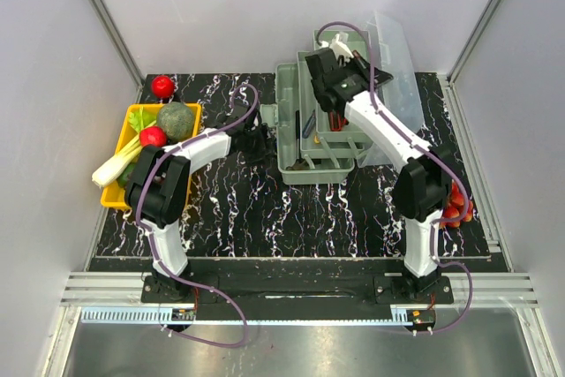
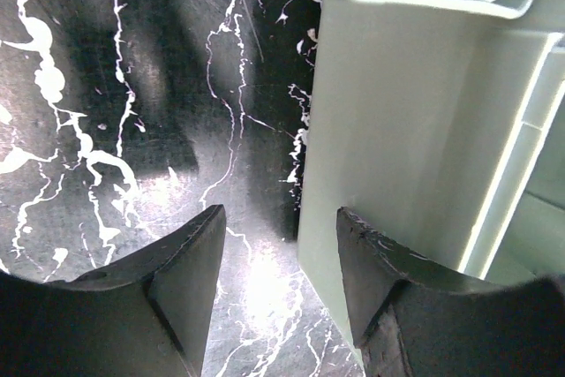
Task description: Pack the tool kit
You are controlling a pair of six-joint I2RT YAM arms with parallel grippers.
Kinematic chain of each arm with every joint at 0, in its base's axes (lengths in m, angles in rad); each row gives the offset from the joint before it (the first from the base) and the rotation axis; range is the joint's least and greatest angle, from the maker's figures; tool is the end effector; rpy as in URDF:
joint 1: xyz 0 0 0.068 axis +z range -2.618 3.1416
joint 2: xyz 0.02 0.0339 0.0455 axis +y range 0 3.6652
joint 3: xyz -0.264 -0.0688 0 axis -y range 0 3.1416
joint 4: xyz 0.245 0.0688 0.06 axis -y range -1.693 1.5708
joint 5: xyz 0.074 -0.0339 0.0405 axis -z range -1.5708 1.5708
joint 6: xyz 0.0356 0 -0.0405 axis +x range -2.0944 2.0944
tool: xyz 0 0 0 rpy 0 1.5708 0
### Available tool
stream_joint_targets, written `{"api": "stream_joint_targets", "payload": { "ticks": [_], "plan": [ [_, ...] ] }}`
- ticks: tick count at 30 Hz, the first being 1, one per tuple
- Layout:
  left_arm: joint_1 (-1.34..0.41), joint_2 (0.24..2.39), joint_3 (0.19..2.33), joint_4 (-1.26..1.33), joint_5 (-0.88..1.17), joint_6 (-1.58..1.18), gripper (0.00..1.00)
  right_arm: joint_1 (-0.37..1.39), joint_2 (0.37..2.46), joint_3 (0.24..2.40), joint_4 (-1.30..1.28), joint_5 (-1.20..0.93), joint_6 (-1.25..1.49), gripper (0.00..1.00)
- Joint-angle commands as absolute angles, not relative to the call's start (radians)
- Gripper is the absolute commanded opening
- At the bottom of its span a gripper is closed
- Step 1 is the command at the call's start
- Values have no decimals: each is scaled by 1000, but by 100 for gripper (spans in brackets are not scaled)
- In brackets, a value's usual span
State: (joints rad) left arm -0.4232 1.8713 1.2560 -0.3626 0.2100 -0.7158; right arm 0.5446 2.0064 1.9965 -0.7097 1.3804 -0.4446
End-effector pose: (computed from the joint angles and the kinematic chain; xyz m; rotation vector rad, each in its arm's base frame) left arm 0.3559 -0.1684 0.1830 -0.3044 2.6562 -0.6773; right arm 0.3925 0.1969 0.3572 -0.2646 1.9273 -1.4611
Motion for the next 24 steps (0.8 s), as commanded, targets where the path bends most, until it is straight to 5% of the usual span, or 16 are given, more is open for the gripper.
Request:
{"api": "stream_joint_targets", "payload": {
  "ticks": [1, 5, 24],
  "plan": [
    [-422, 1873, 1301, -272, 304, -772, 57, 590, 2002, 1769, 504, 1486, -1134, 0],
    [-419, 1881, 1302, -262, 313, -779, 57, 597, 2248, 1944, 1531, 1543, -2176, 0],
    [-417, 1888, 1285, -258, 324, -773, 57, 684, 2264, 1942, 1551, 1664, -2177, 4]
  ]
}}
